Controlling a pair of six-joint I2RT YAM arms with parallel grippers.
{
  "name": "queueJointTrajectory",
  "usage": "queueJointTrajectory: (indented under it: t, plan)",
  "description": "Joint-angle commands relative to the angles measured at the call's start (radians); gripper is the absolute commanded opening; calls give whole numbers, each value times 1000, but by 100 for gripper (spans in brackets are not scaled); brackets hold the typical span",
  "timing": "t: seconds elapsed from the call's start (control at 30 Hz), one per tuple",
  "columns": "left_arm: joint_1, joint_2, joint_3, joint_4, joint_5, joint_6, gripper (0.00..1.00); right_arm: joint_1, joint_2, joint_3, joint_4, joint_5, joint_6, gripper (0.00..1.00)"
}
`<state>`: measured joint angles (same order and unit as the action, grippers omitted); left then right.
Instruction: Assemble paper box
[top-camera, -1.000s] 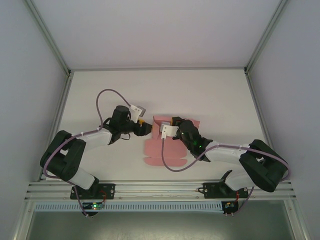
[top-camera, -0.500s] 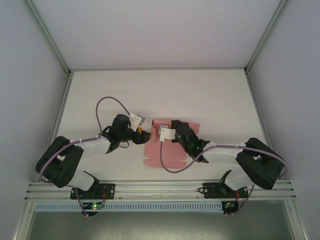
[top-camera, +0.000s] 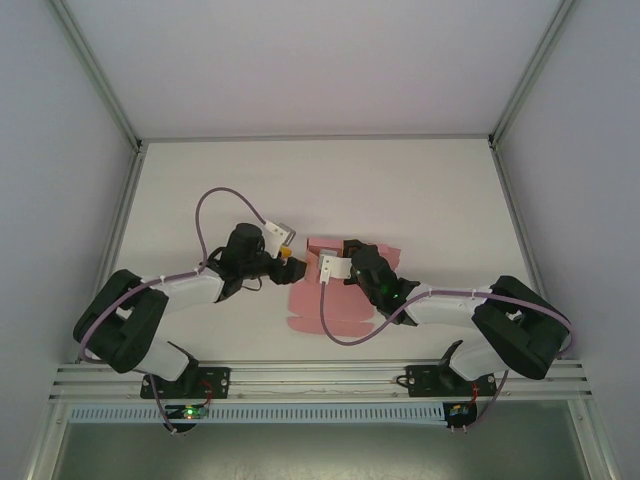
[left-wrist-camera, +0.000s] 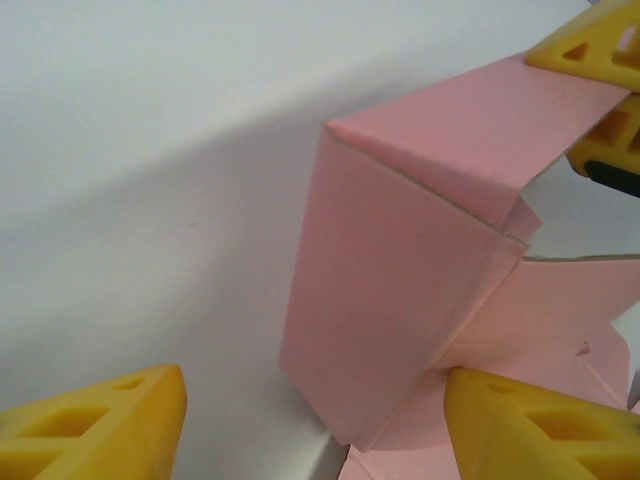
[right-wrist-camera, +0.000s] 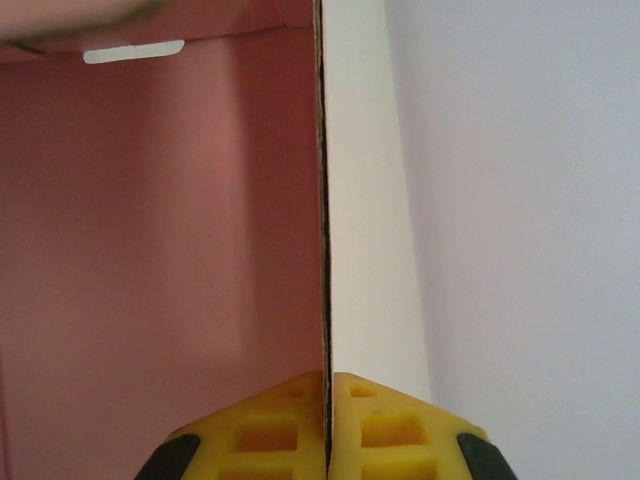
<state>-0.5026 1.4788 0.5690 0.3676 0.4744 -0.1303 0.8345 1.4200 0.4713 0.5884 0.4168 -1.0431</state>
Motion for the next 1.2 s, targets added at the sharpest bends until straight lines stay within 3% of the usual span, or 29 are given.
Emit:
queueJointTrajectory:
  t: [0.0, 0.53, 0.6, 0.73, 0.77, 0.93, 1.03, 1.17]
  plan:
    - [-37, 18, 30, 25, -34, 37, 72, 23, -7, 9, -22, 18, 21, 0]
    - [-140, 160, 78, 153, -298, 6, 72, 69, -1, 14, -75, 34, 71, 0]
    - [-153, 180, 87, 164, -336, 1, 65, 71, 0, 15, -81, 43, 74, 0]
    - [-169, 188, 92, 162, -484, -31, 25, 71, -13, 7, -88, 58, 83, 0]
    - [-172, 187, 94, 152, -514, -34, 21, 71, -17, 6, -90, 63, 84, 0]
    - [-198, 216, 142, 8, -794, -73, 2, 71, -20, 12, -103, 124, 97, 0]
    - [-208, 271, 199, -126, -1036, -192, 0, 71, -27, 16, -118, 140, 113, 0]
    - [-220, 325, 209, -148, -1096, -253, 0, 71, -31, 31, -156, 133, 144, 0]
